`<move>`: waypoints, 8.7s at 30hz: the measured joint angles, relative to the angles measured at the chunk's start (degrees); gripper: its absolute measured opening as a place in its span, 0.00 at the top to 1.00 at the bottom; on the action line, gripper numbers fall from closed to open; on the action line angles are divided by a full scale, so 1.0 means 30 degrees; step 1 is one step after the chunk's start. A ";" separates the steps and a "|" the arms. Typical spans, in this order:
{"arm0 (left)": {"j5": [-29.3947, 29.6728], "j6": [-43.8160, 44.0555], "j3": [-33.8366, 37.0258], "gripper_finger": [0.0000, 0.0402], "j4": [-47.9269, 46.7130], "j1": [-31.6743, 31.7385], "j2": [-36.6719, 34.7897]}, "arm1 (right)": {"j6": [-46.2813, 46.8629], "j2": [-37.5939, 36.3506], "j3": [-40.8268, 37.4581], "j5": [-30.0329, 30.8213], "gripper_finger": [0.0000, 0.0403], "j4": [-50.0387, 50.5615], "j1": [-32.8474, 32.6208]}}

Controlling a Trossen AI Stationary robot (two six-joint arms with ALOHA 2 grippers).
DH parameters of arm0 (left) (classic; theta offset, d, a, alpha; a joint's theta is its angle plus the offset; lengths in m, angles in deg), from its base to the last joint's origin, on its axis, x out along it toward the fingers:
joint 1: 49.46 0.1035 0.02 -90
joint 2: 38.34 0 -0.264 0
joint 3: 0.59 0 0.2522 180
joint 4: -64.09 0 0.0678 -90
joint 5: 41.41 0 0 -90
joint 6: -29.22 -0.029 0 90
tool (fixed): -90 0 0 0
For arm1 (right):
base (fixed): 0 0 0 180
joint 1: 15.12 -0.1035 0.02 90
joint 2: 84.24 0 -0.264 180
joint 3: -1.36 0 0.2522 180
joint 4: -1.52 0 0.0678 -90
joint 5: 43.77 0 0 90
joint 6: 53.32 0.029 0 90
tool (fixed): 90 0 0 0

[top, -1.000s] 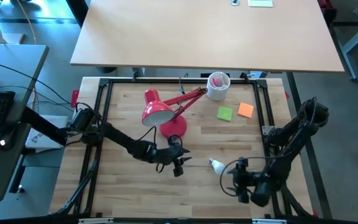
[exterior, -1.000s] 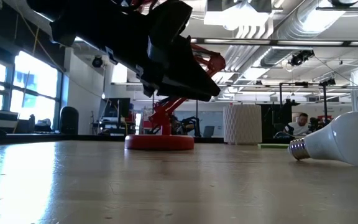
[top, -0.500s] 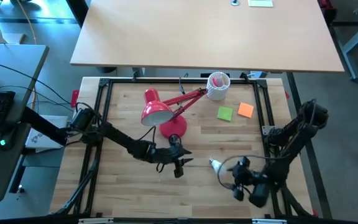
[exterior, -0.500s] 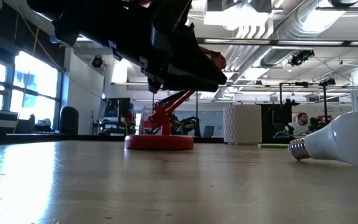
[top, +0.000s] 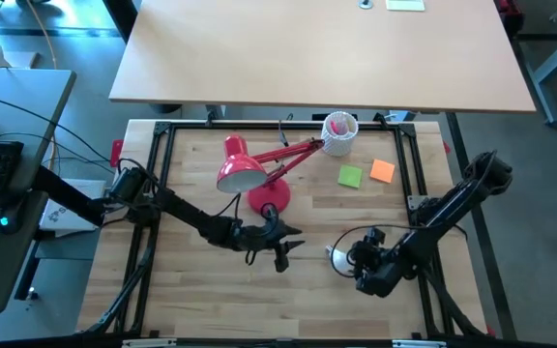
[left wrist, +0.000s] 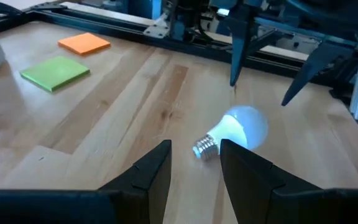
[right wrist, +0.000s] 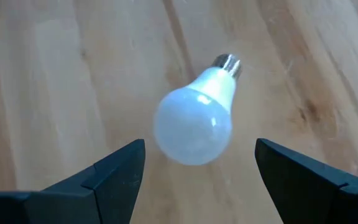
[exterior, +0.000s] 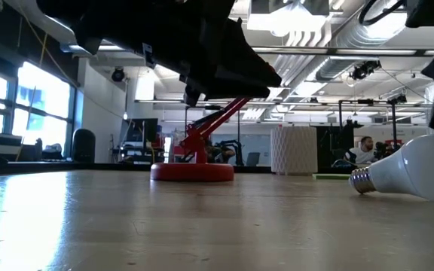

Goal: Screw lightbulb
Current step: Insert the white lightbulb into the red lamp

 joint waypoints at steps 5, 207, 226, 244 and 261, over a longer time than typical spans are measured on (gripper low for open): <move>-0.0046 0.0260 0.0007 0.67 0.0184 0.0053 0.0364 | 0.2938 0.0314 0.0000 0.2807 0.25 0.0058 -0.1833; 0.5076 -1.0050 1.0760 0.59 1.4193 0.1789 -0.9462 | -2.1896 -0.6915 -0.2200 0.0782 0.37 -0.8795 1.1389; 1.6826 -1.3390 0.9857 0.61 1.2083 -0.4970 -0.9457 | -2.4476 -0.6915 -0.2186 -0.3482 0.37 -1.4867 1.0020; 1.8598 -1.8760 0.6994 0.56 1.3158 -0.7819 -1.2698 | -2.6269 -0.6325 -0.2186 0.1033 0.37 -1.9070 0.6935; 0.9181 -0.4675 0.9132 0.32 -0.5820 -0.5018 -2.4386 | -2.6718 -0.5261 -0.2186 0.1031 0.37 -2.0632 0.6543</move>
